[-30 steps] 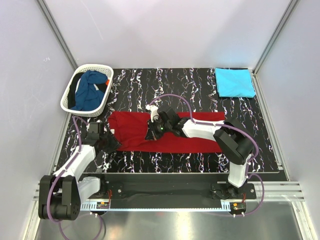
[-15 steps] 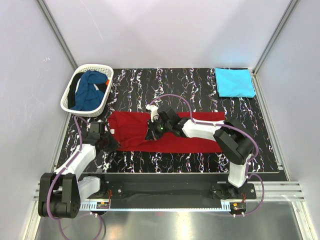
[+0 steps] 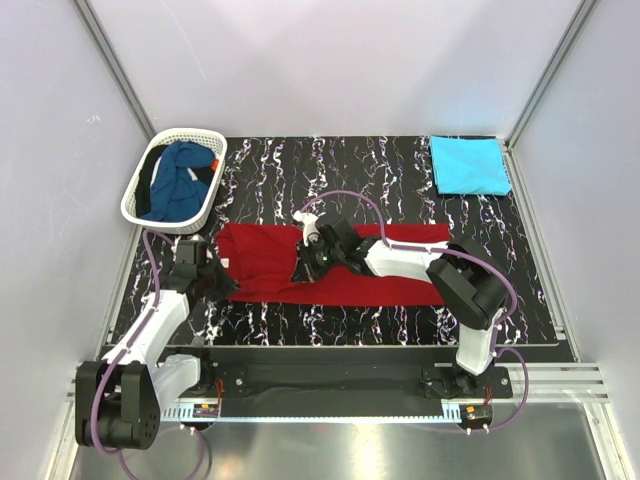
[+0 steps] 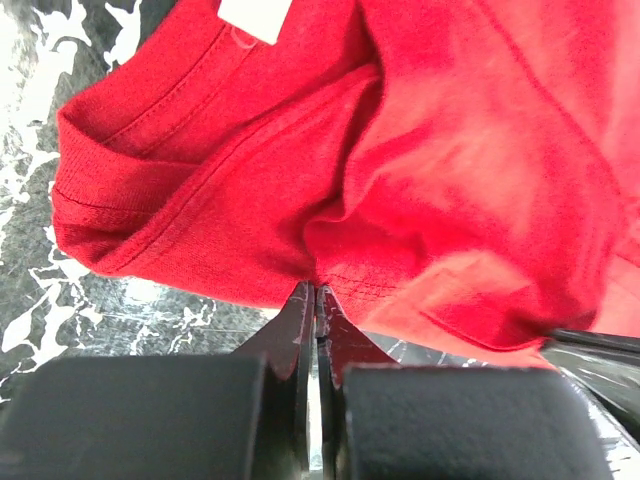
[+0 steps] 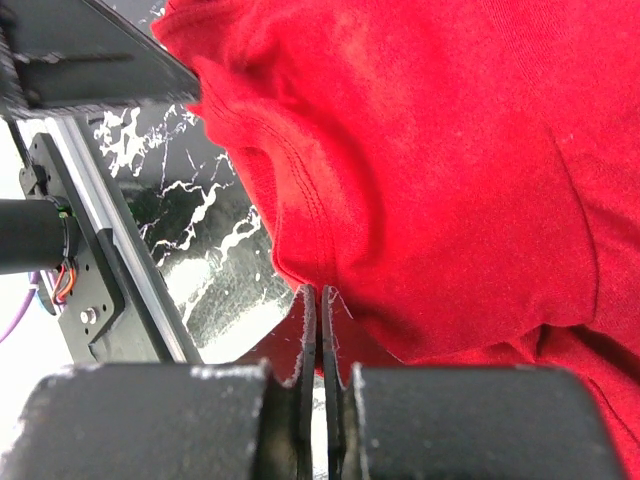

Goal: Fold and stack the t-shirts
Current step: Fold the tshirt

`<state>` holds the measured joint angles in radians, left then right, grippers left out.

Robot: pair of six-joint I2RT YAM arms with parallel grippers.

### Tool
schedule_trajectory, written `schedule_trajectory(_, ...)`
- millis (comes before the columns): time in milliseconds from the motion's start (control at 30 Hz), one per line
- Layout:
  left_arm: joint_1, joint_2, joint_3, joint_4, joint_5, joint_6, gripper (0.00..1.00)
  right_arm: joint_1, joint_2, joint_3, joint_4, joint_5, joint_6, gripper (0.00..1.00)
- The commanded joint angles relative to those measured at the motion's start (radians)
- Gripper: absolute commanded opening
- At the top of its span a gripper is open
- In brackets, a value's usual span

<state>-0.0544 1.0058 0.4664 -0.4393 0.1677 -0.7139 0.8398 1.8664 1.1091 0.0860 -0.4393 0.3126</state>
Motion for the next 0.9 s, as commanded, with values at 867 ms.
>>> schedule_trajectory(867, -0.002, 0.053, 0.133, -0.068, -0.076, -0.012, 0.0, 0.007, -0.047, -0.054, 0.1, 0.053, 0.086, 0.02)
